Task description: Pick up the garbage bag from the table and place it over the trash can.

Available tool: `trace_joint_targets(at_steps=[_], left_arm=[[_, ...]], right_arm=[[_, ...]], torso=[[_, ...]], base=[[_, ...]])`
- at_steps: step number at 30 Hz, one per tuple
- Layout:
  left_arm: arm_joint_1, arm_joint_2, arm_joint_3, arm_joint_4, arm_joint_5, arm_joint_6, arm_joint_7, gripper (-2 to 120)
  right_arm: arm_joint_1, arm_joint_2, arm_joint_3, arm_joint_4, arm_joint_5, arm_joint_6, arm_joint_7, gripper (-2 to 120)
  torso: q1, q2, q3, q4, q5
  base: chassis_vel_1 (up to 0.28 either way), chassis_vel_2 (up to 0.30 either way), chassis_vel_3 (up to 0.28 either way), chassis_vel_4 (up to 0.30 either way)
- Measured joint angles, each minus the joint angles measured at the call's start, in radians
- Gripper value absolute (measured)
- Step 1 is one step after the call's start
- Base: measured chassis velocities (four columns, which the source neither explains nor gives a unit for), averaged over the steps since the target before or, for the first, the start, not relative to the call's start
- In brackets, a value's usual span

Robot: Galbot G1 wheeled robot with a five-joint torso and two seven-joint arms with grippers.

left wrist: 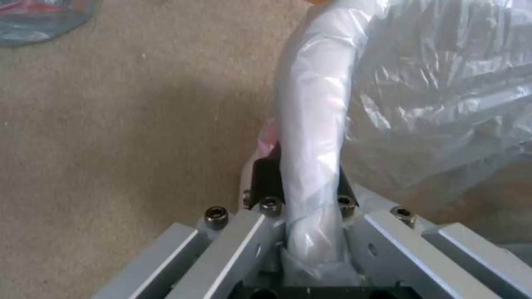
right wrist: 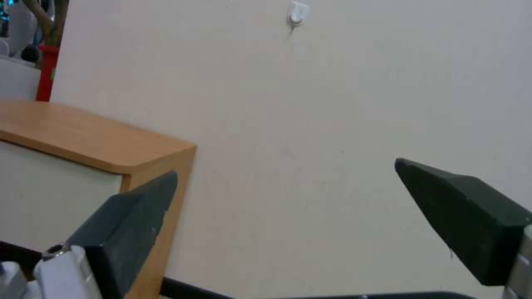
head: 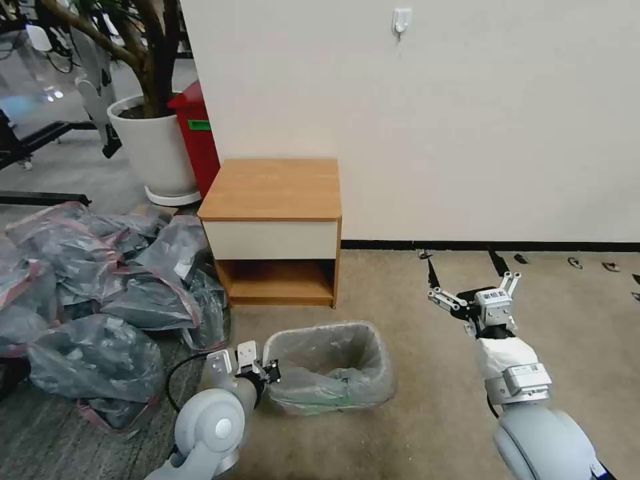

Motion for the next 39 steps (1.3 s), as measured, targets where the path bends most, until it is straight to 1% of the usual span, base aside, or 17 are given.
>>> trace_joint_targets(at_steps=[5,10,11,15,16,21,24,25,28,29,31,32,33,34,37,38,39], left_arm=[[-0.012,0.001,0.002,0.013,0.0,0.006,0.0,4],[-0.017,-0.001,0.005,0.024,0.013,-0.025,0.027,27],[-0.017,-0.001,0.005,0.024,0.013,-0.025,0.027,27],[-0.008,0.008,0.001,0.013,0.062,-0.07,0.099,43],[-0.008,0.008,0.001,0.013,0.062,-0.07,0.099,43],[0.004,0.014,-0.013,0.001,0.082,-0.107,0.156,62],[0.019,0.015,-0.033,-0.014,0.127,-0.15,0.22,76],[0.019,0.015,-0.033,-0.014,0.127,-0.15,0.22,76],[0.062,0.027,-0.07,-0.045,0.264,-0.269,0.339,90],[0.062,0.027,-0.07,-0.045,0.264,-0.269,0.339,90],[0.102,0.034,-0.105,-0.077,0.375,-0.356,0.413,97],[0.13,0.035,-0.133,-0.098,0.453,-0.431,0.444,99],[0.15,0.031,-0.156,-0.109,0.504,-0.478,0.462,99],[0.15,0.031,-0.156,-0.109,0.504,-0.478,0.462,99],[0.229,-0.016,-0.245,-0.135,0.659,-0.643,0.533,100],[0.229,-0.016,-0.245,-0.135,0.659,-0.643,0.533,100],[0.253,-0.036,-0.27,-0.143,0.699,-0.685,0.545,100]], right_arm=[[0.0,0.003,-0.003,-0.004,0.0,0.0,0.0,100],[0.001,0.006,-0.005,-0.013,0.001,0.0,0.002,100],[0.001,0.006,-0.005,-0.013,0.001,0.0,0.002,100],[0.002,0.01,-0.007,-0.018,0.012,0.0,0.008,100],[0.002,0.01,-0.007,-0.018,0.012,0.0,0.008,100],[0.001,0.014,-0.011,-0.022,0.047,0.0,0.015,100],[0.001,0.013,-0.01,-0.022,0.11,0.001,0.016,100],[0.001,0.013,-0.01,-0.022,0.11,0.001,0.016,100],[-0.009,0.009,0.002,-0.02,0.134,0.041,0.016,100],[-0.009,0.009,0.002,-0.02,0.134,0.041,0.016,100],[-0.025,0.008,0.017,-0.015,0.131,0.069,0.008,100],[-0.038,0.01,0.028,-0.012,0.122,0.088,0.005,100],[-0.045,0.012,0.034,-0.011,0.119,0.098,0.003,100],[-0.045,0.012,0.034,-0.011,0.119,0.098,0.003,100],[-0.074,0.029,0.041,-0.016,0.121,0.117,-0.014,100],[-0.074,0.029,0.041,-0.016,0.121,0.117,-0.014,100],[-0.082,0.038,0.041,-0.022,0.129,0.12,-0.034,100]], torso=[[0.0,0.0,0.0,0.0,0.0001],[0.0,0.0,0.0,0.0,-0.0002],[0.0,0.0,0.0,0.0,-0.0002],[0.0,0.0,0.0,0.0,-0.0003],[0.0,0.0,0.0,0.0,-0.0003],[0.0,0.0,0.0,0.0,-0.0003],[0.0,0.0,0.0,-0.0001,-0.0003],[0.0,0.0,0.0,-0.0001,-0.0003],[0.0,0.0,0.0,-0.0001,-0.0003],[0.0,0.0,0.0,-0.0001,-0.0003],[0.0,0.0,0.0,-0.0001,-0.0001],[0.0,0.0,0.0,-0.0001,-0.0002],[0.0,0.0,0.0,-0.0001,-0.0001],[0.0,0.0,0.0,-0.0001,-0.0001],[0.0,0.0,0.0,0.0001,-0.0002],[0.0,0.0,0.0,0.0001,-0.0002],[0.0,0.0,0.0,0.0,-0.0002]], base=[[0.0,0.0,0.0,0.0],[0.0,0.0,0.0,0.0],[0.0,0.0,0.0,0.0],[0.0,0.0,0.0,0.0],[0.0,0.0,0.0,0.0],[0.0,0.0,0.0,0.0],[0.0,0.0,0.0,0.0],[0.0,0.0,0.0,0.0],[0.0,0.0,0.0,0.0],[0.0,0.0,0.0,0.0],[0.0,0.0,0.0,0.0],[0.0,0.0,0.0,0.0],[0.0,0.0,0.0,0.0],[0.0,0.0,0.0,0.0],[0.0,0.0,0.0,0.0],[0.0,0.0,0.0,0.0],[0.0,0.0,0.0,0.0]])
